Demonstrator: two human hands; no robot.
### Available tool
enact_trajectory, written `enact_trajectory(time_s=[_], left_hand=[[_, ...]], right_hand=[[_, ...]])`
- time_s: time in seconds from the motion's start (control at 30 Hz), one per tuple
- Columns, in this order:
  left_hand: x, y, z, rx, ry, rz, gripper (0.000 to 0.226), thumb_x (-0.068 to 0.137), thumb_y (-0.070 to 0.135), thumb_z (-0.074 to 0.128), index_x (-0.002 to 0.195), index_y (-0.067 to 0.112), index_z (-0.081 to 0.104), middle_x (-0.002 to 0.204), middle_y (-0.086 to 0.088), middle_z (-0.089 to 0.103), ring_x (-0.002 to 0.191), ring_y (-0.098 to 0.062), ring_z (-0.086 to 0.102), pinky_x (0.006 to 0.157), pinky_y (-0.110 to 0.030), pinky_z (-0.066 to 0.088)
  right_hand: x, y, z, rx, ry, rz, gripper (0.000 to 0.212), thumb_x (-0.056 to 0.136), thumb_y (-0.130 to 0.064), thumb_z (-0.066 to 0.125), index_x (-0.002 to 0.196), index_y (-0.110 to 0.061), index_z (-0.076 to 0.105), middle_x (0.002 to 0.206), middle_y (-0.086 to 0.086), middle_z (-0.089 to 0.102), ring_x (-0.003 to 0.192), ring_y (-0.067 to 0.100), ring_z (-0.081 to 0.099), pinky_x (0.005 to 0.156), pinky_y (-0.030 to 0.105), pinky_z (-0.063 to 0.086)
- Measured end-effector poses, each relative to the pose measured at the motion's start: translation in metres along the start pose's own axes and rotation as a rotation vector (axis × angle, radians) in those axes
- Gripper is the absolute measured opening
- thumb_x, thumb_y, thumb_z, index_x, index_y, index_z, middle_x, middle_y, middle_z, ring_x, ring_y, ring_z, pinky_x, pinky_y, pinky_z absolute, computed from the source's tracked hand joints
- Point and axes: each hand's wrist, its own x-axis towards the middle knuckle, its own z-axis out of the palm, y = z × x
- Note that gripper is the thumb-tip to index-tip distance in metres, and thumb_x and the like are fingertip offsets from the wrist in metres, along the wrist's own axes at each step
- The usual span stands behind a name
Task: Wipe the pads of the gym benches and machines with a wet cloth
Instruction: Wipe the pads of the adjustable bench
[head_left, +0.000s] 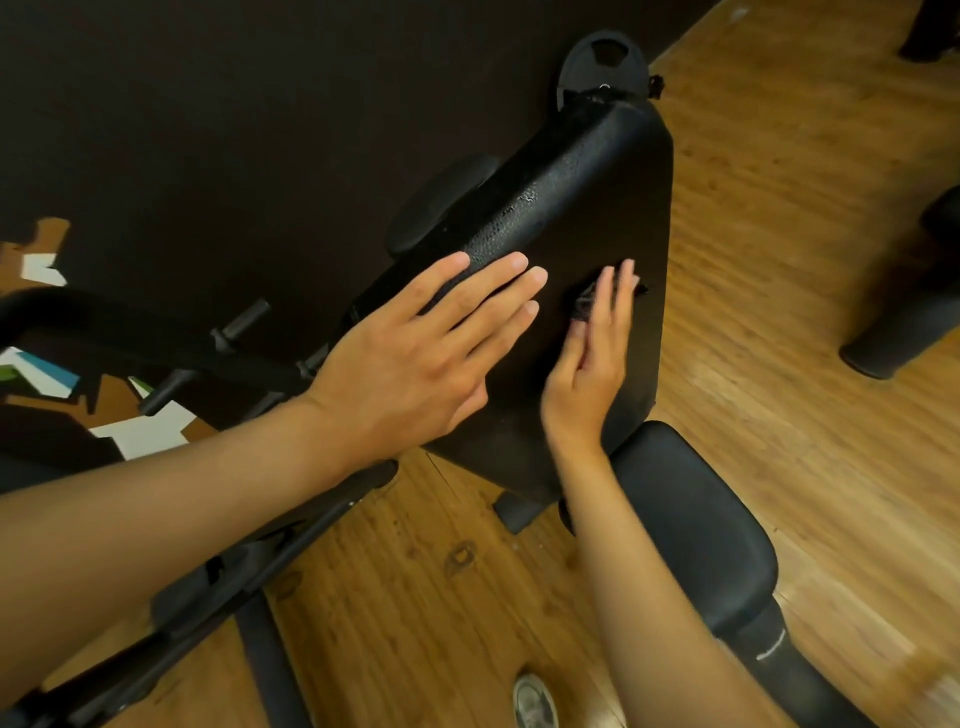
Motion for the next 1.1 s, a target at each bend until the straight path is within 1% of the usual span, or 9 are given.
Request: enact_trajectory(time_s=[0.17, 0.27, 0.4, 0.5, 0.67, 0.8, 0.9, 1.03, 1.1], left_hand=[[0.0, -0.002, 0.001, -0.01, 0.0, 0.002, 0.063, 0.107, 0.031, 0.03, 0.162, 0.004, 0.018, 0.171, -0.018, 0.006, 0.159, -0.033, 0.005, 0.127, -0.05, 0.007], [-0.001, -0.002, -0.001, -0.006, 0.005, 0.009, 0.06, 0.107, 0.03, 0.025, 0.161, 0.003, 0.021, 0.17, -0.02, 0.007, 0.158, -0.035, 0.006, 0.127, -0.05, 0.005], [-0.002, -0.003, -0.001, 0.006, 0.003, 0.034, 0.058, 0.109, 0.03, 0.015, 0.16, 0.004, 0.025, 0.17, -0.021, 0.011, 0.158, -0.037, 0.008, 0.126, -0.051, 0.005], [-0.003, -0.002, 0.0, -0.022, 0.008, 0.028, 0.058, 0.109, 0.03, 0.013, 0.16, 0.005, 0.025, 0.17, -0.02, 0.01, 0.158, -0.035, 0.007, 0.126, -0.051, 0.006], [-0.004, -0.001, 0.003, -0.05, 0.042, 0.02, 0.058, 0.107, 0.032, 0.025, 0.159, 0.006, 0.029, 0.17, -0.018, 0.014, 0.158, -0.034, 0.007, 0.128, -0.051, 0.011], [-0.005, -0.002, 0.006, -0.071, 0.065, 0.037, 0.055, 0.111, 0.032, 0.016, 0.157, 0.006, 0.035, 0.169, -0.018, 0.019, 0.158, -0.035, 0.01, 0.127, -0.053, 0.011], [-0.007, -0.002, 0.008, -0.085, 0.077, 0.07, 0.055, 0.11, 0.032, 0.019, 0.154, 0.007, 0.04, 0.168, -0.017, 0.024, 0.157, -0.035, 0.013, 0.127, -0.054, 0.011], [-0.009, -0.005, 0.009, -0.055, 0.099, 0.136, 0.054, 0.104, 0.033, 0.027, 0.146, 0.009, 0.053, 0.16, -0.016, 0.041, 0.154, -0.035, 0.025, 0.126, -0.055, 0.016], [-0.01, -0.007, 0.01, -0.053, 0.097, 0.209, 0.052, 0.105, 0.033, 0.03, 0.139, 0.009, 0.06, 0.154, -0.015, 0.05, 0.151, -0.034, 0.032, 0.126, -0.054, 0.017]], right_hand=[[0.022, 0.006, 0.003, 0.071, 0.174, 0.24, 0.047, 0.111, -0.013, 0.033, 0.158, -0.01, 0.032, 0.168, 0.006, 0.024, 0.156, 0.015, 0.016, 0.122, 0.016, 0.013], [-0.067, -0.038, 0.025, 0.149, 0.104, 0.242, 0.048, 0.111, -0.011, 0.035, 0.158, -0.016, 0.031, 0.17, -0.003, 0.019, 0.157, 0.012, 0.013, 0.127, 0.029, 0.016], [-0.157, -0.072, 0.045, 0.159, -0.043, 0.194, 0.05, 0.109, -0.011, 0.038, 0.157, -0.022, 0.027, 0.169, -0.017, 0.013, 0.158, 0.018, 0.012, 0.126, 0.03, 0.017], [-0.127, -0.056, 0.039, 0.121, -0.027, 0.154, 0.049, 0.108, -0.008, 0.04, 0.156, -0.014, 0.031, 0.168, -0.007, 0.019, 0.157, 0.018, 0.014, 0.127, 0.034, 0.018], [-0.068, -0.037, 0.029, 0.174, 0.194, 0.445, 0.047, 0.112, -0.02, 0.034, 0.159, -0.018, 0.031, 0.169, -0.007, 0.018, 0.155, 0.003, 0.012, 0.127, 0.039, 0.018], [-0.122, -0.086, 0.053, 0.277, 0.139, 0.257, 0.045, 0.11, -0.012, 0.04, 0.155, -0.017, 0.036, 0.166, -0.014, 0.022, 0.156, 0.009, 0.016, 0.127, 0.036, 0.022], [-0.124, -0.064, 0.058, 0.182, 0.171, 0.177, 0.045, 0.109, -0.008, 0.042, 0.154, -0.01, 0.041, 0.164, -0.012, 0.027, 0.154, 0.016, 0.025, 0.125, 0.046, 0.027], [-0.144, 0.002, 0.057, 0.097, 0.354, 0.501, 0.044, 0.11, -0.018, 0.039, 0.153, -0.016, 0.044, 0.163, -0.004, 0.035, 0.151, 0.005, 0.028, 0.123, 0.045, 0.03], [-0.15, 0.003, 0.057, 0.126, 0.413, 0.604, 0.044, 0.11, -0.023, 0.037, 0.153, -0.017, 0.044, 0.163, -0.005, 0.035, 0.151, 0.003, 0.027, 0.123, 0.045, 0.029]])
